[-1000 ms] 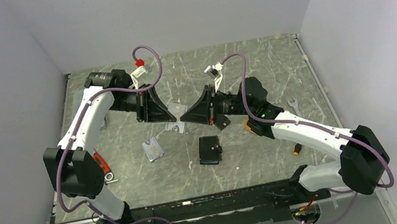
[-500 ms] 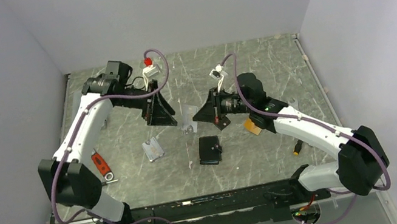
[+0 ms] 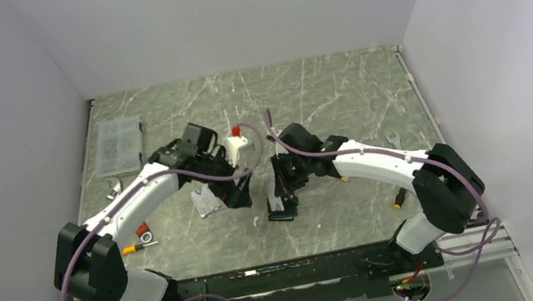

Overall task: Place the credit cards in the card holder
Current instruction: Move the card holder to the center of the board.

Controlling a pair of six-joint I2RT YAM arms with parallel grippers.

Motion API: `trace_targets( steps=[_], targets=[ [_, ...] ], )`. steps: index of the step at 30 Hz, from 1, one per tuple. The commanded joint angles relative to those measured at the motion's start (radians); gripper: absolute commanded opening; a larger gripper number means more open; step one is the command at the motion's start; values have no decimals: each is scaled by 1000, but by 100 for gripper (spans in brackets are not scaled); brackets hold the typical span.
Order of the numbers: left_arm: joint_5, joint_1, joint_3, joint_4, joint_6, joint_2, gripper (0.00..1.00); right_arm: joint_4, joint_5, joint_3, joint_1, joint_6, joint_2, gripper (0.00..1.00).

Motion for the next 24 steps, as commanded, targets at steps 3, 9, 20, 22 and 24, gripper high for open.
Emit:
trace_targets(
  steps=[3, 9, 20, 22, 24],
  targets=[
    [-67, -126, -95, 196, 0, -33, 99, -141, 188, 74, 24, 5, -6, 0],
    [-108, -219, -161, 290, -34, -9, 91, -192, 211, 48, -22, 8, -34, 0],
    [-259, -425, -97, 344, 83, 102, 83, -235, 190, 0, -74, -3, -50, 0],
    [-293, -452, -123, 373, 106, 112, 83, -236, 188, -10, -80, 1, -52, 0],
    [-330, -471, -155, 406, 126, 120, 80, -230, 181, -29, -88, 6, -61, 0]
  ],
)
